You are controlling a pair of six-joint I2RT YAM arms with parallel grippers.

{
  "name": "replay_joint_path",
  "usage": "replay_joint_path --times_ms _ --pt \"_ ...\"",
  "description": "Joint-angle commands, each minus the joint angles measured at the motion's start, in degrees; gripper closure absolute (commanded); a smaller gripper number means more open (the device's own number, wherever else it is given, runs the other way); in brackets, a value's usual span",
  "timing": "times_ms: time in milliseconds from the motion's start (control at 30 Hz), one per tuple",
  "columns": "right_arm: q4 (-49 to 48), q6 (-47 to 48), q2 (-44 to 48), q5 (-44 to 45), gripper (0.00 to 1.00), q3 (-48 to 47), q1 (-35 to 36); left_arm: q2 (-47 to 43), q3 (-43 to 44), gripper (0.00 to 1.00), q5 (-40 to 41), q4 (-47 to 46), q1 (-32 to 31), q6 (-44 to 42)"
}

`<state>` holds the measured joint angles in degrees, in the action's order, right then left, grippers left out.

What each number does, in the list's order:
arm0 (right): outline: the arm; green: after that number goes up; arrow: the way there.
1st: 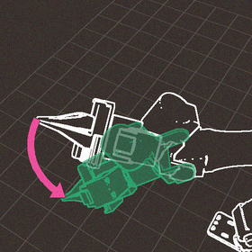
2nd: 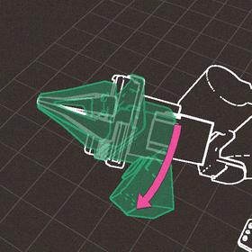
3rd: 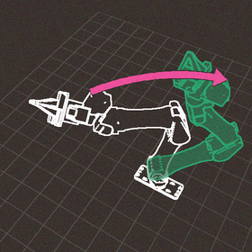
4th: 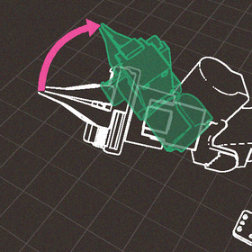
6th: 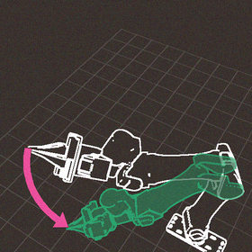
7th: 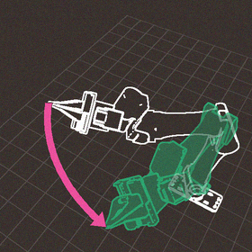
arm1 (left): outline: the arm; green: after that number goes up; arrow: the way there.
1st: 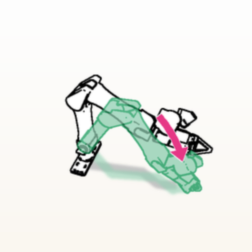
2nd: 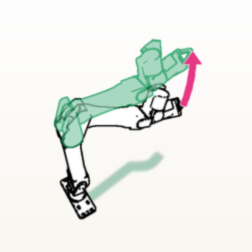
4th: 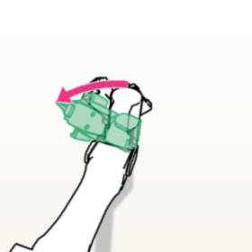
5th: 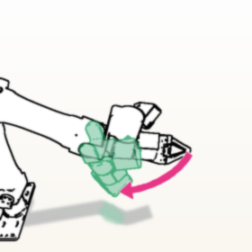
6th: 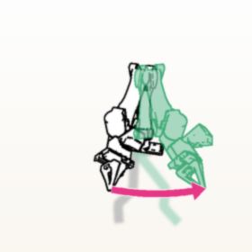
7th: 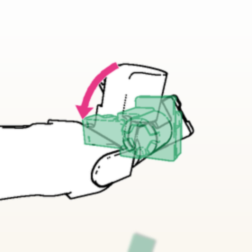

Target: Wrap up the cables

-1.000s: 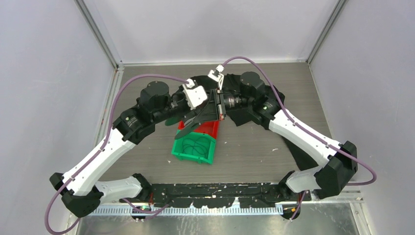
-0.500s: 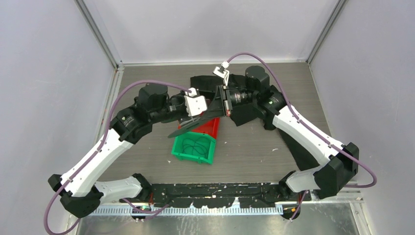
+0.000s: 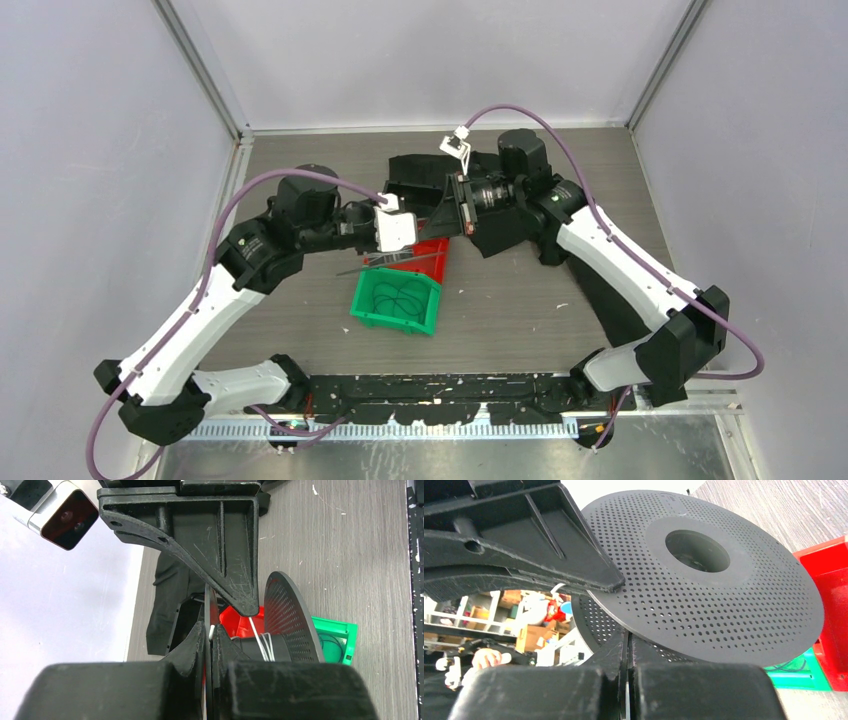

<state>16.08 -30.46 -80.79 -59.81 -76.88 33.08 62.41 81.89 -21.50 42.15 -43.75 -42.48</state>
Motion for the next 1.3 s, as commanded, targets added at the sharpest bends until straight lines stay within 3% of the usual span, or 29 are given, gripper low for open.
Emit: replay_joint_path --times_ms 0,133,400,700,1267 --pt "5.03 9.58 1.92 -1.07 1.00 -3.44 -2.53 -2.64 2.23 1.00 -1.63 8.52 0.58 0.72" --pt "2.60 10.65 3.49 -0.95 0.99 0.08 -2.53 -3.00 2.99 1.00 -1.76 5.79 0.54 4.87" --pt "-14.16 2.92 6.70 0.10 0.97 7.92 -2.57 -6.59 -0.75 1.00 -0.57 -7.77 0.59 18.15" --pt "-25.70 -2.23 7.32 -2.33 0.96 11.06 -2.50 -4.11 2.98 1.00 1.25 -6.01 0.59 25.65" --pt "-25.70 -2.68 7.93 -3.73 0.82 11.75 -2.50 -3.61 3.99 1.00 1.32 -5.39 0.59 26.43"
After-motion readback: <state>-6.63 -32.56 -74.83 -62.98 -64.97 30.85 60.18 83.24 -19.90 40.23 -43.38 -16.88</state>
